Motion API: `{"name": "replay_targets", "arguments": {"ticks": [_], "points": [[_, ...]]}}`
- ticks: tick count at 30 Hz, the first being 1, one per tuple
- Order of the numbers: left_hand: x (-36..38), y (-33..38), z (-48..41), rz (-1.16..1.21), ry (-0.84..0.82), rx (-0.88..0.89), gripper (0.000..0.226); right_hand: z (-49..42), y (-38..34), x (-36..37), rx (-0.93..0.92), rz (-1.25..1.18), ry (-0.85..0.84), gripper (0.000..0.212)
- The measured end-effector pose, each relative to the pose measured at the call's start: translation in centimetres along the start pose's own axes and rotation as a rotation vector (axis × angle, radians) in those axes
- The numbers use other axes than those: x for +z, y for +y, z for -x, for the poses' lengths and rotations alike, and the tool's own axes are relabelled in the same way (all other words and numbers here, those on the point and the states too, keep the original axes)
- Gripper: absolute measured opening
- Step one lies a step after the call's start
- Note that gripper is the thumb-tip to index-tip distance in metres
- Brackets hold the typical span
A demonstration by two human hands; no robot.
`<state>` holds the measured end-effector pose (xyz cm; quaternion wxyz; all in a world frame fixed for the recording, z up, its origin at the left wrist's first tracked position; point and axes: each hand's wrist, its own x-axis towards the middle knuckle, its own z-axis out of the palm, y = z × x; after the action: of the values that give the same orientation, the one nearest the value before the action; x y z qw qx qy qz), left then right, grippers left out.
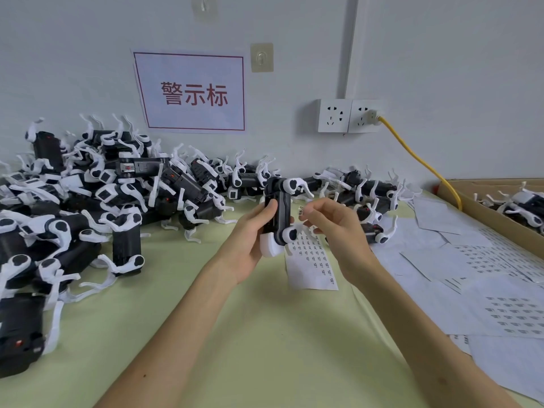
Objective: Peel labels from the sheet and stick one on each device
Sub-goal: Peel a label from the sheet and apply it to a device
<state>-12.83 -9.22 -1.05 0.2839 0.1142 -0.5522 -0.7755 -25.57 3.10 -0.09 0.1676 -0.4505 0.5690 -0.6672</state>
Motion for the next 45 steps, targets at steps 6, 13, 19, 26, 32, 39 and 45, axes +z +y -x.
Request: {"name": "replay_targets", "arguments": {"ticks": [6,13,19,26,32,39,45], "points": [[0.5,-0.2,0.2,-0.051,-0.063,0.042,0.033,-0.2,0.2,0.0,-0.014,0.003,0.020,0.018],[0.5,-0.5,0.1,-0.094,-0.071,0.060,0.048,-0.3,0.5,-0.1,-0.042,0.038,0.034,0.016],[0.5,-0.5,0.0,-0.091,-0.062,0.059,0.050,-0.6,1.1,-0.2,-0.066,0.098,0.052,0.017],[0.6,-0.5,0.1,-0.110,-0.070,0.058,0.055,-0.8,1.6,-0.2,-0.104,0.148,0.060,0.016],[0.6,-0.5,0.1,-0.136,-0.043,0.051,0.057,-0.9,1.8,-0.3,-0.099,0.158,0.085,0.014],[0.4,-0.5,0.3,-0.182,-0.044,0.048,0.054,-0.6,1.6,-0.3,-0.028,0.130,0.150,0.023],[0.6,-0.6,0.3,-0.033,-0.086,0.010,0.032,-0.4,0.8,-0.3,0.177,0.038,0.043,0.039]]}}
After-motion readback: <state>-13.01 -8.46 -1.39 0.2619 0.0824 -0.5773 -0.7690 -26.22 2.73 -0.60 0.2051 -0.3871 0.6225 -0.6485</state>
